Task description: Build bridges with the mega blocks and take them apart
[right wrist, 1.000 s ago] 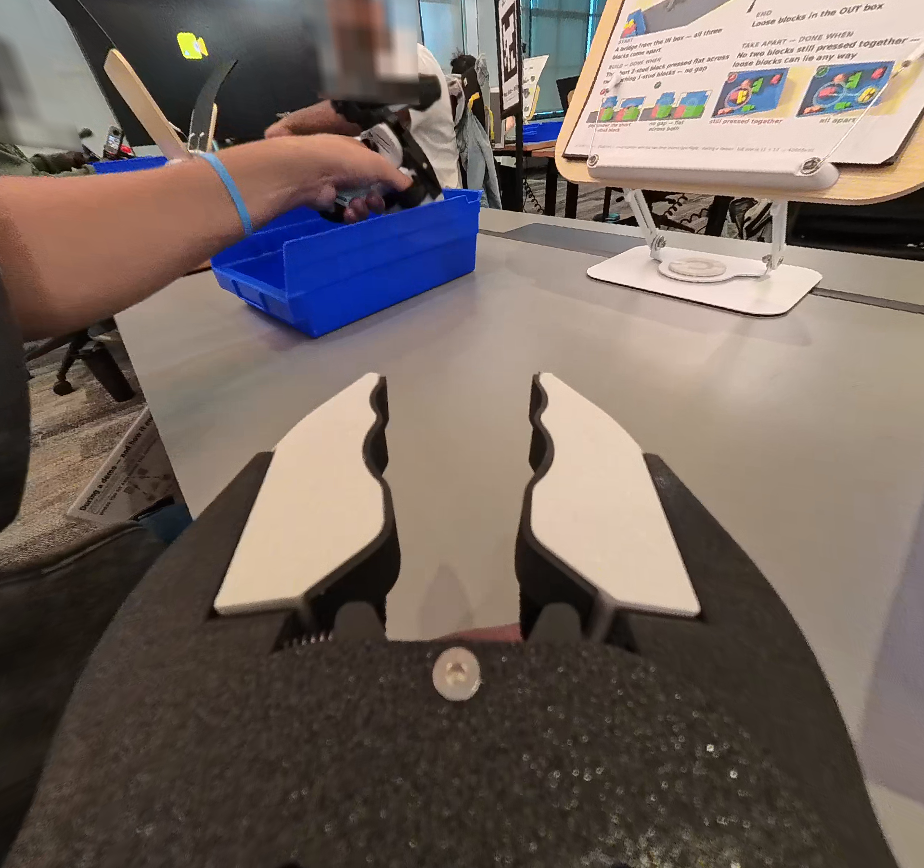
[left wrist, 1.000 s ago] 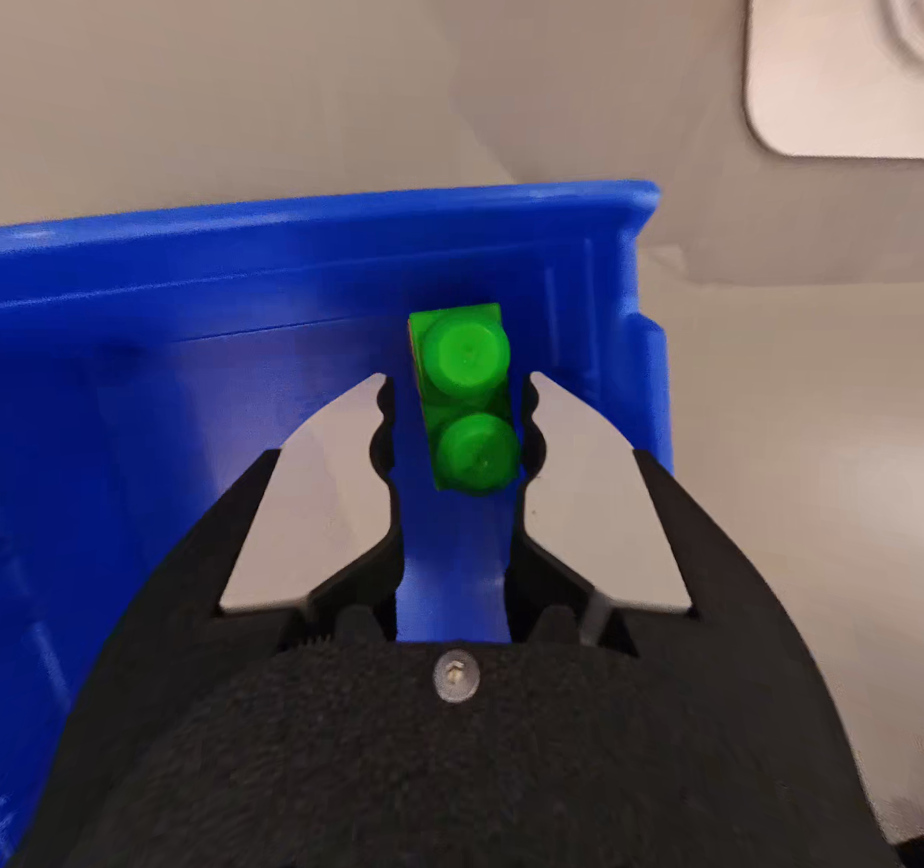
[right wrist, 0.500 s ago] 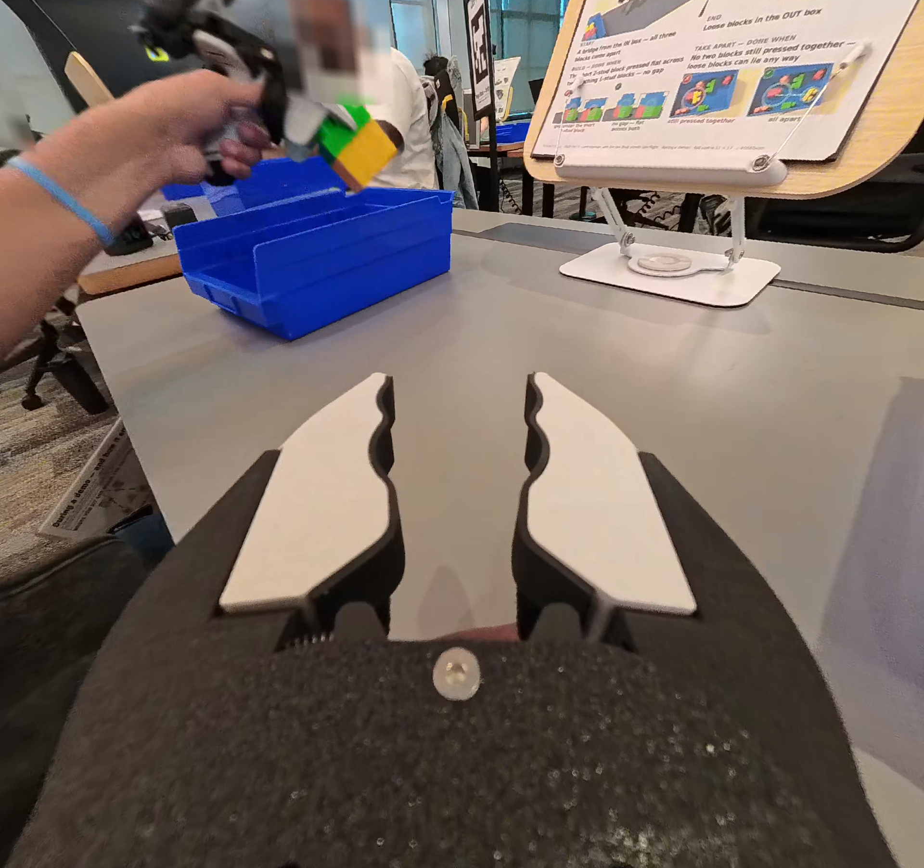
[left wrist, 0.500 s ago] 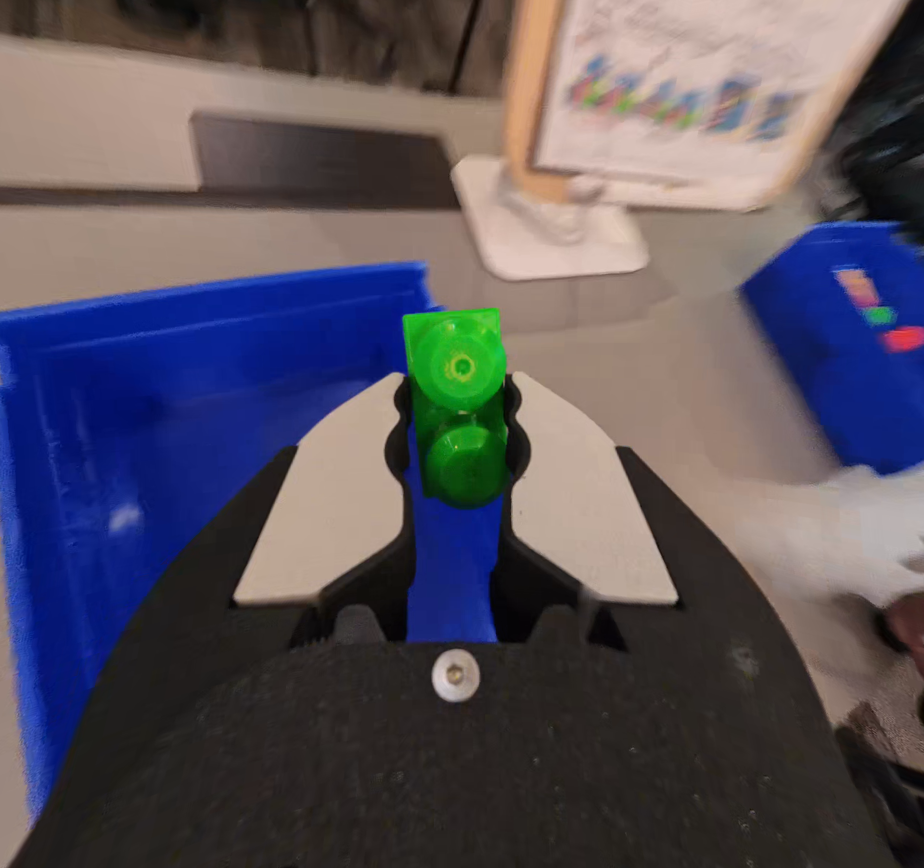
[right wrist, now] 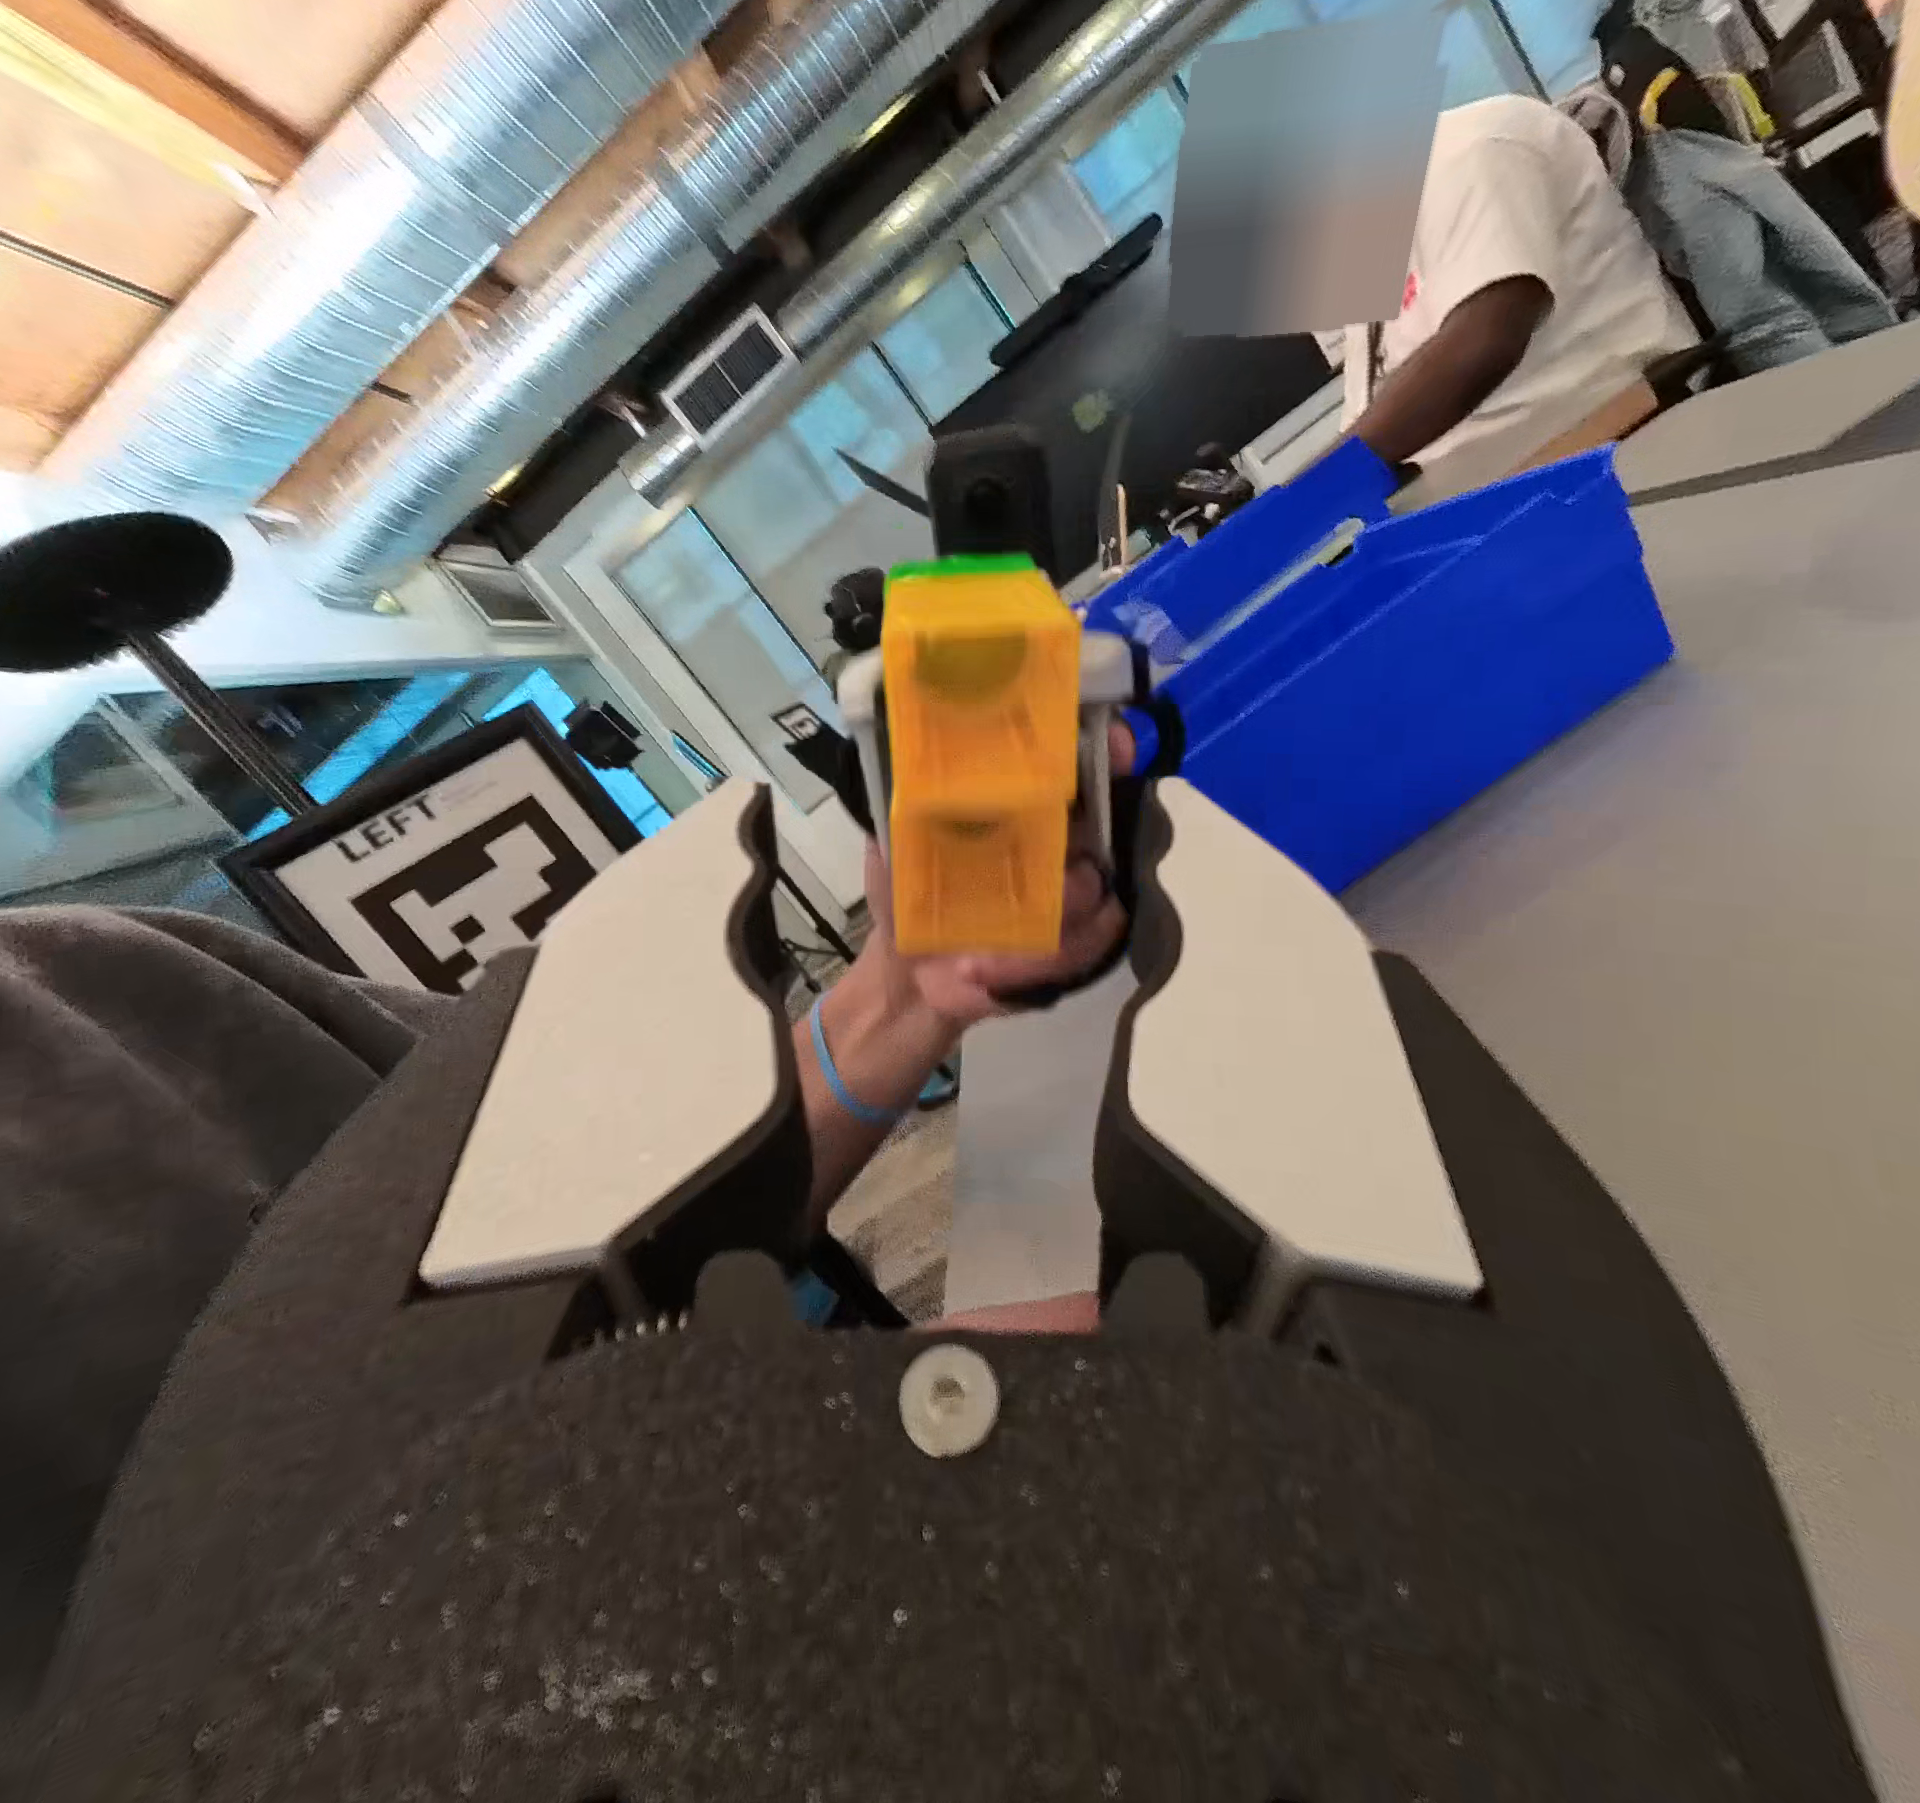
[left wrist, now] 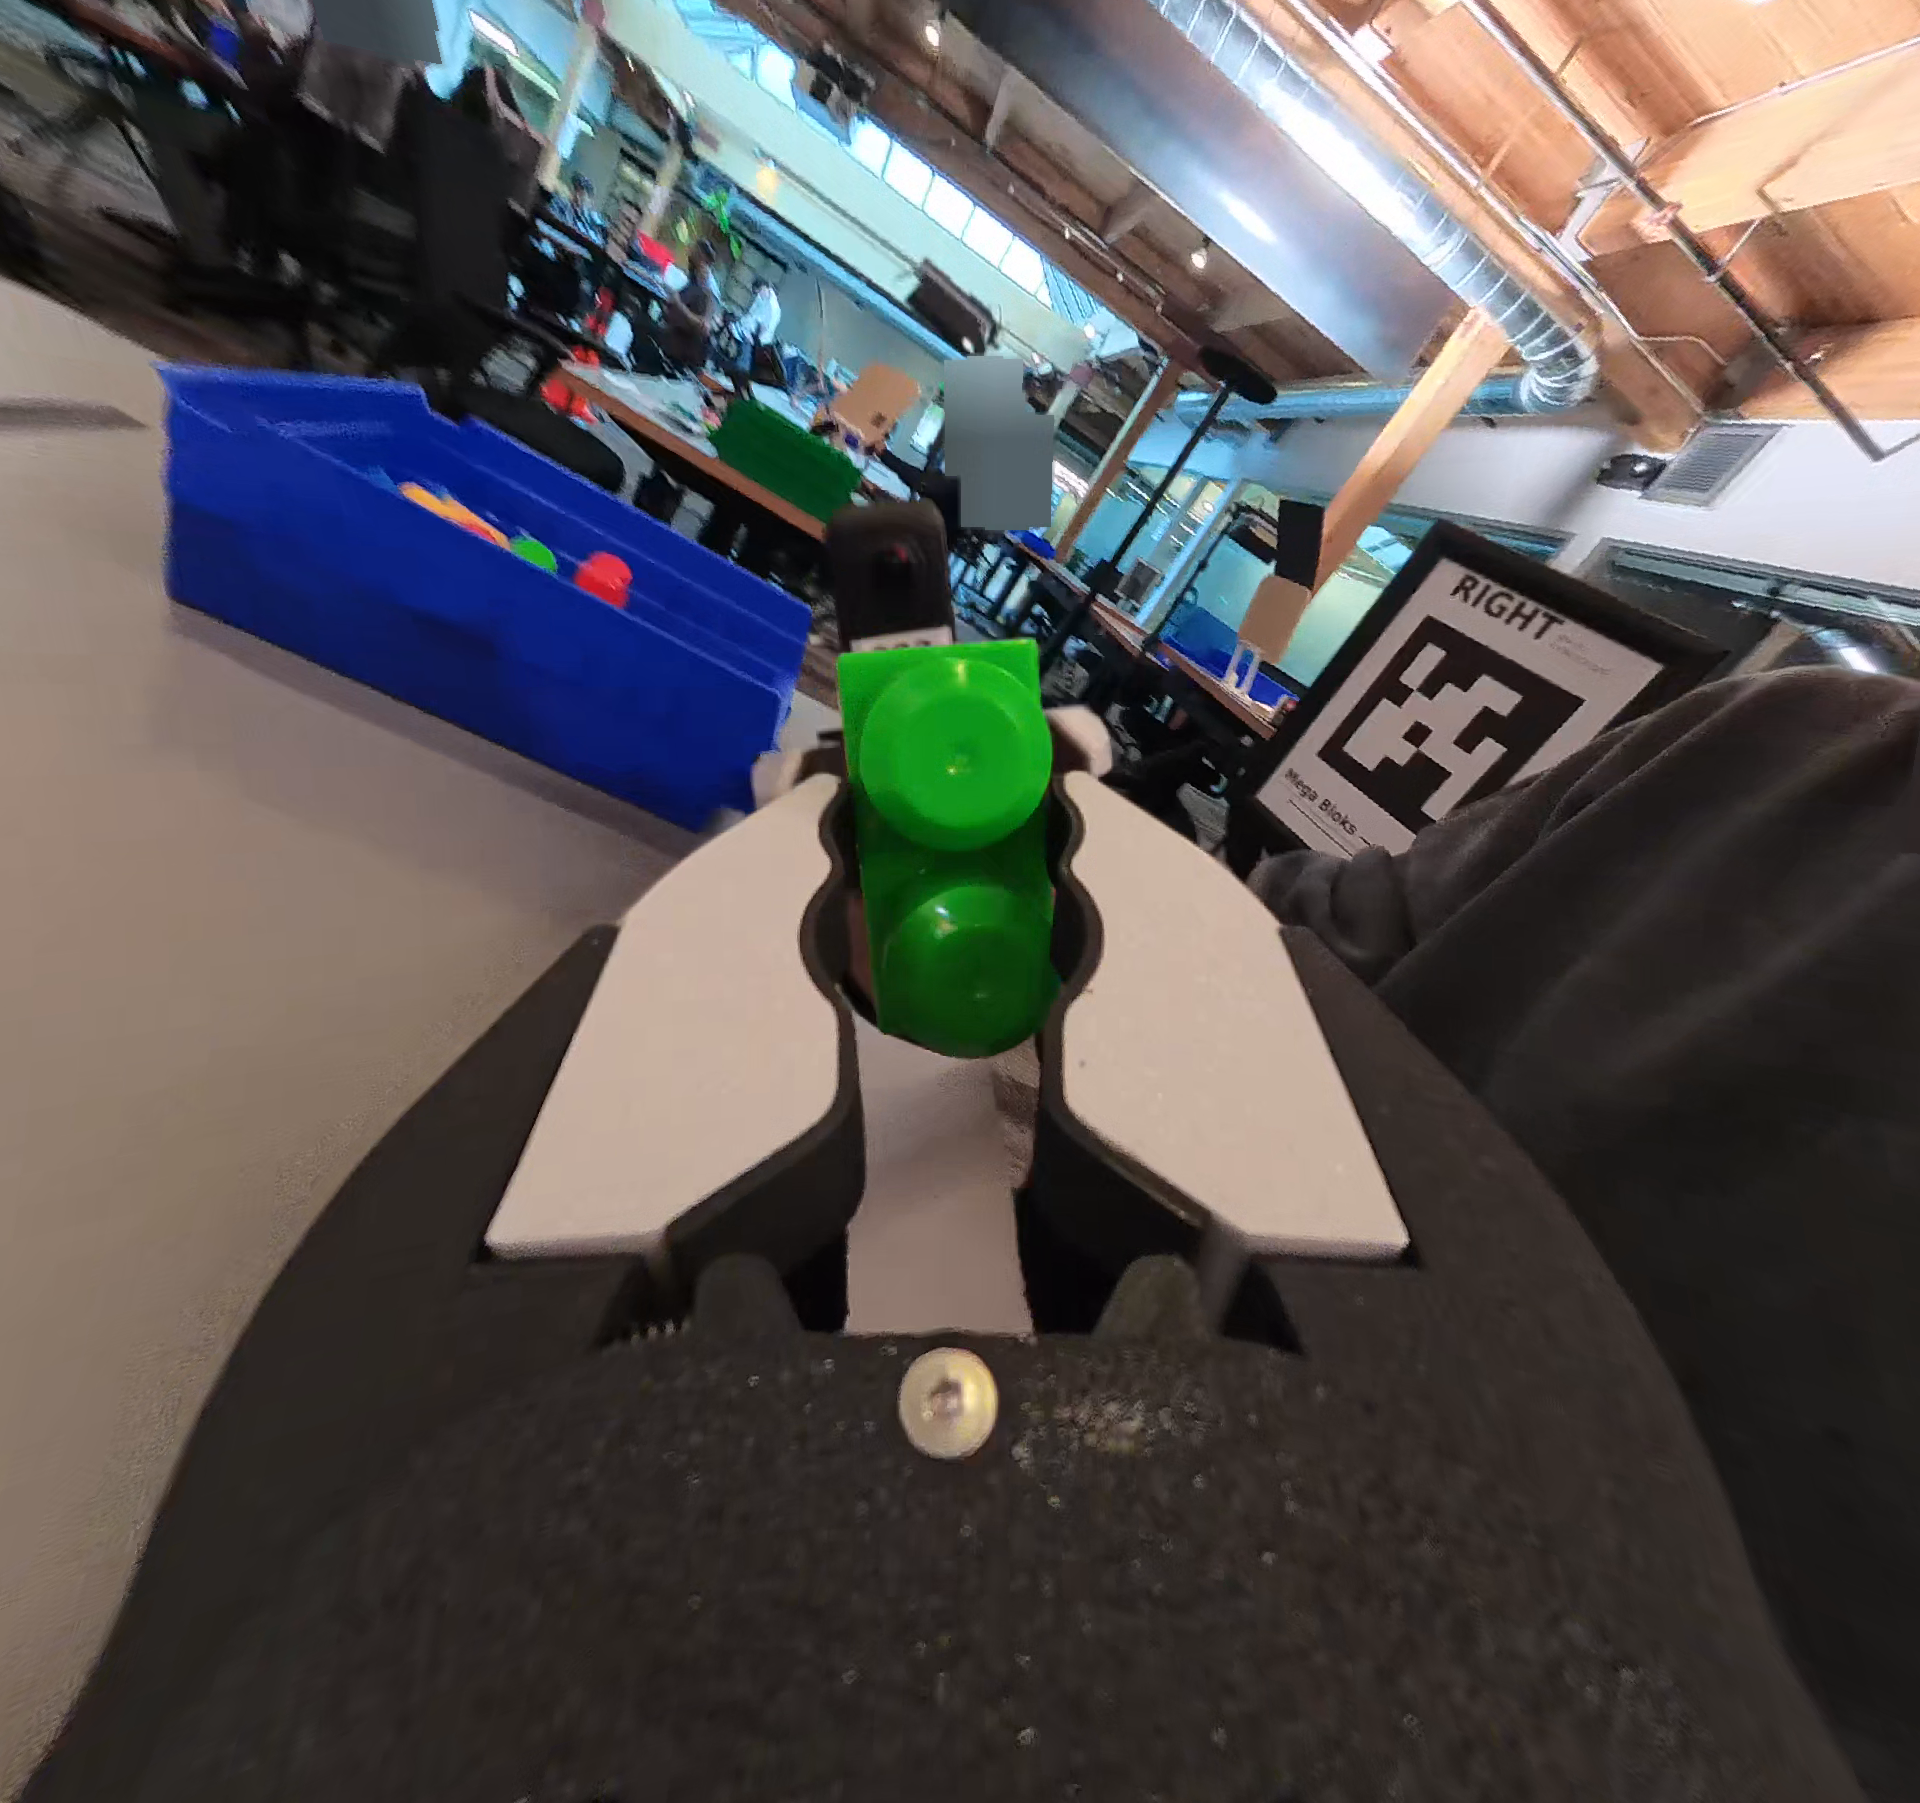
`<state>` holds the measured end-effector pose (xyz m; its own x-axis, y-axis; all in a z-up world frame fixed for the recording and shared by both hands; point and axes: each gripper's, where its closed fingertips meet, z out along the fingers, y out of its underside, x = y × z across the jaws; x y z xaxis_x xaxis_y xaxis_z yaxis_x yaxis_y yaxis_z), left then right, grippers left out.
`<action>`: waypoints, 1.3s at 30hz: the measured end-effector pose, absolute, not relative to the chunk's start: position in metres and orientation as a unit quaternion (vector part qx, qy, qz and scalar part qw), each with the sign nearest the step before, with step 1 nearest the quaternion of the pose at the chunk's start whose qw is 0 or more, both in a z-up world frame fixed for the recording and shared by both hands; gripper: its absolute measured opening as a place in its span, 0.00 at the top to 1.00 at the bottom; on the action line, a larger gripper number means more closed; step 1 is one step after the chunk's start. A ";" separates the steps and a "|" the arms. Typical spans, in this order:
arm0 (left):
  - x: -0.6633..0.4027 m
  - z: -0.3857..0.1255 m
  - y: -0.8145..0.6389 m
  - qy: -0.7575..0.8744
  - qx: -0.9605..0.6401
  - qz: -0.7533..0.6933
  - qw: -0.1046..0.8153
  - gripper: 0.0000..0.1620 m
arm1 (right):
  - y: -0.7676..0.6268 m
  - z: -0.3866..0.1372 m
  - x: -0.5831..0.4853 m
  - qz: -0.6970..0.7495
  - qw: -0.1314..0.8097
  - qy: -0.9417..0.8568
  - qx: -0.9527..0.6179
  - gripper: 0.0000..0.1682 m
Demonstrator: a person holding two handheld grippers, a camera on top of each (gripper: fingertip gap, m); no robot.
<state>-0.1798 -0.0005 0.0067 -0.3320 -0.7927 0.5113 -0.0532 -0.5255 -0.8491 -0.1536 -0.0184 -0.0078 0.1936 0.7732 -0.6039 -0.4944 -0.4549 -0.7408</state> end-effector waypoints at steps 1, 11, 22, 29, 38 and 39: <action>-0.172 0.001 -0.007 0.414 -0.519 -0.705 0.248 0.79 | -0.016 -0.005 -0.155 0.629 0.515 -0.112 -0.572 0.62; -0.157 -0.009 -0.015 0.404 -0.533 -0.697 0.260 0.79 | -0.020 -0.016 -0.139 0.606 0.564 -0.095 -0.553 0.80; -0.198 0.017 0.030 0.330 -0.534 -0.697 0.346 0.79 | -0.037 -0.005 -0.073 0.577 0.621 -0.075 -0.526 0.80; -0.192 0.000 0.012 0.436 -0.572 -0.602 0.346 0.79 | -0.039 0.022 0.031 0.322 0.693 -0.056 -0.642 0.79; -0.191 0.011 0.003 0.449 -0.564 -0.606 0.336 0.79 | -0.065 -0.110 0.198 0.168 0.325 0.059 -0.929 0.79; -0.191 0.010 0.003 0.448 -0.564 -0.608 0.334 0.79 | -0.063 -0.117 0.199 0.168 0.297 0.049 -0.939 0.79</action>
